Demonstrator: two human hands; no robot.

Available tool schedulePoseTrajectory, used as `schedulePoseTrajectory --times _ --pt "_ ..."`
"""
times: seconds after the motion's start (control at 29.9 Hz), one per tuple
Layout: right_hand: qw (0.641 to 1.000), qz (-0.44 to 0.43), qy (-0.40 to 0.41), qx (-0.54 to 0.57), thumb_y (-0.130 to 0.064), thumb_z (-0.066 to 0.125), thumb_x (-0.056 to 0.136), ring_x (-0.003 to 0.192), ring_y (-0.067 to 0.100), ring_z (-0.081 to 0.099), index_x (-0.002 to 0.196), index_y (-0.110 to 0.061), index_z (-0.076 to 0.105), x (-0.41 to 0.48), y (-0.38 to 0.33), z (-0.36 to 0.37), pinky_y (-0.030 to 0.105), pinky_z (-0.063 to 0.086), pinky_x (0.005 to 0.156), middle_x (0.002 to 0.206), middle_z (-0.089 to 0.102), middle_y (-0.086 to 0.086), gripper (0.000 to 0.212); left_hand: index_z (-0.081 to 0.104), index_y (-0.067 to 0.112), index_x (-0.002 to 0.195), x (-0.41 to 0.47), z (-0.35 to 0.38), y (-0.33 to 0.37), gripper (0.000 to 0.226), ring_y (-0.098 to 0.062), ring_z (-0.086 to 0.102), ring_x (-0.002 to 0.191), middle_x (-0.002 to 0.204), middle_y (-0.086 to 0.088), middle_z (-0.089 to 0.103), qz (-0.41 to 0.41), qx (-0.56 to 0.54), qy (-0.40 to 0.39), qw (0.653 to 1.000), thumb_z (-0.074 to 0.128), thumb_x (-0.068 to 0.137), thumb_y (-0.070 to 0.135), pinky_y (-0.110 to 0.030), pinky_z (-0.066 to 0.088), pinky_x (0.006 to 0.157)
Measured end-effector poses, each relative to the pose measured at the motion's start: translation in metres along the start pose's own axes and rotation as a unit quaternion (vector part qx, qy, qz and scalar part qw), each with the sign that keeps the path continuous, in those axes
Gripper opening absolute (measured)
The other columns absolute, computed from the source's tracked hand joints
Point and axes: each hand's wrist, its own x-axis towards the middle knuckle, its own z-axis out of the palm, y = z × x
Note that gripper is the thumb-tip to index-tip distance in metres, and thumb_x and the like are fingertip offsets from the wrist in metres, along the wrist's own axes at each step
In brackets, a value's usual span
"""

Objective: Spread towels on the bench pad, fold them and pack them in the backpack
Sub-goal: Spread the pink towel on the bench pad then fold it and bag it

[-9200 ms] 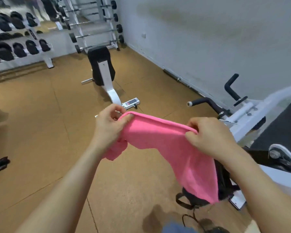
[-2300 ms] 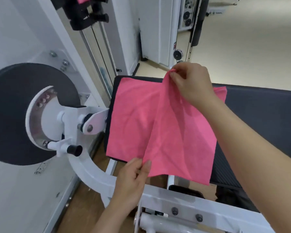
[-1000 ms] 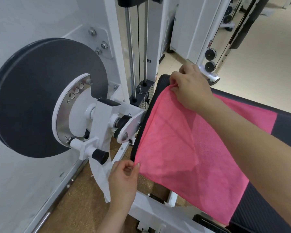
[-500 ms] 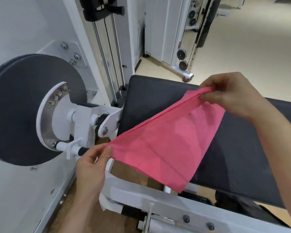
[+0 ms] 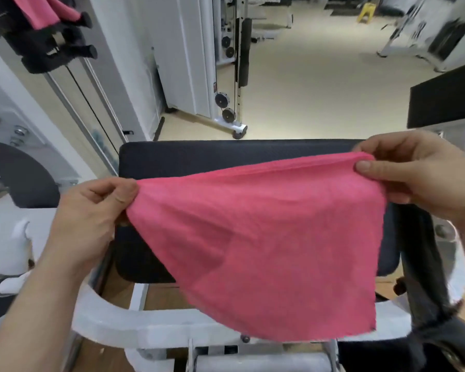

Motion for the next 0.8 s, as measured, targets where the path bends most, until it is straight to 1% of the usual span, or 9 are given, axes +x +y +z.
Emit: schedulePoseTrajectory --times 0.07,0.2,0.27,0.3,0.4,0.47,0.64,0.74,0.8 --pt "0.997 0.006 0.047 -0.057 -0.011 0.067 0.084 0.043 0.012 0.048 0.087 -0.008 0.071 0.010 0.013 0.004 0.019 0.041 0.037 0.066 0.057 0.013 0.005 0.075 0.034 0.069 0.025 0.013 -0.010 0.021 0.004 0.057 0.055 0.060 0.018 0.067 -0.002 0.069 -0.015 0.997 0.066 0.087 0.030 -0.011 0.047 0.054" --pt "0.971 0.026 0.138 -0.194 -0.007 0.058 0.095 0.047 0.012 0.061 0.097 -0.012 0.070 0.051 0.064 0.011 0.023 0.056 0.054 0.075 0.065 0.001 0.013 0.074 0.031 0.080 0.074 0.044 -0.037 0.016 0.002 0.060 0.074 0.072 0.020 0.068 0.014 0.231 -0.036 0.972 0.064 0.092 0.029 -0.024 0.041 0.075" --pt "0.950 0.008 0.170 -0.262 -0.008 0.054 0.094 0.056 0.014 0.066 0.108 -0.014 0.067 0.073 0.088 0.015 0.028 0.058 0.063 0.085 0.064 -0.001 0.020 0.077 0.019 0.092 0.094 0.060 -0.048 0.016 -0.009 0.062 0.085 0.082 0.012 0.069 0.031 0.289 -0.042 0.956 0.063 0.093 0.028 -0.025 0.039 0.079" --pt "0.937 -0.011 0.174 -0.302 -0.008 0.051 0.093 0.067 0.020 0.067 0.111 -0.017 0.065 0.082 0.096 0.018 0.035 0.057 0.071 0.091 0.063 0.001 0.024 0.077 0.017 0.096 0.102 0.067 -0.051 0.018 -0.012 0.062 0.089 0.086 0.007 0.070 0.039 0.309 -0.043 0.949 0.062 0.093 0.027 -0.026 0.039 0.079" --pt "0.904 -0.063 0.175 -0.384 -0.005 0.048 0.091 0.091 0.029 0.059 0.110 -0.016 0.063 0.103 0.110 0.022 0.041 0.048 0.082 0.102 0.059 0.008 0.026 0.077 0.016 0.099 0.125 0.077 -0.059 0.019 -0.017 0.064 0.091 0.094 0.000 0.074 0.058 0.340 -0.024 0.938 0.061 0.093 0.026 -0.029 0.045 0.083" --pt "0.895 -0.093 0.181 -0.397 -0.006 0.050 0.092 0.089 0.025 0.057 0.106 -0.014 0.064 0.113 0.113 0.018 0.037 0.046 0.079 0.103 0.059 0.006 0.022 0.077 0.015 0.099 0.138 0.080 -0.061 0.018 -0.019 0.066 0.091 0.094 0.000 0.074 0.060 0.329 0.004 0.942 0.063 0.092 0.025 -0.033 0.049 0.089" --pt "0.886 -0.122 0.174 -0.412 -0.012 0.054 0.093 0.085 0.021 0.057 0.103 -0.016 0.066 0.133 0.116 0.011 0.037 0.046 0.074 0.098 0.060 0.001 0.016 0.075 0.015 0.102 0.150 0.082 -0.064 0.017 -0.008 0.059 0.092 0.096 0.006 0.070 0.111 0.337 0.018 0.935 0.062 0.093 0.020 -0.023 0.041 0.089" --pt "0.905 -0.126 0.160 -0.374 -0.017 0.058 0.092 0.081 0.016 0.055 0.103 -0.020 0.068 0.138 0.121 0.011 0.035 0.047 0.075 0.095 0.056 -0.004 0.015 0.073 0.016 0.106 0.151 0.084 -0.072 0.018 -0.014 0.059 0.094 0.098 0.004 0.067 0.145 0.358 0.004 0.922 0.061 0.093 0.019 -0.027 0.043 0.089" --pt "0.917 -0.122 0.144 -0.351 -0.020 0.062 0.090 0.080 0.012 0.054 0.104 -0.022 0.069 0.139 0.123 0.011 0.033 0.047 0.076 0.096 0.054 -0.005 0.016 0.072 0.015 0.106 0.152 0.084 -0.076 0.018 -0.021 0.057 0.097 0.099 -0.001 0.064 0.180 0.400 0.004 0.898 0.062 0.091 0.016 -0.030 0.042 0.087"
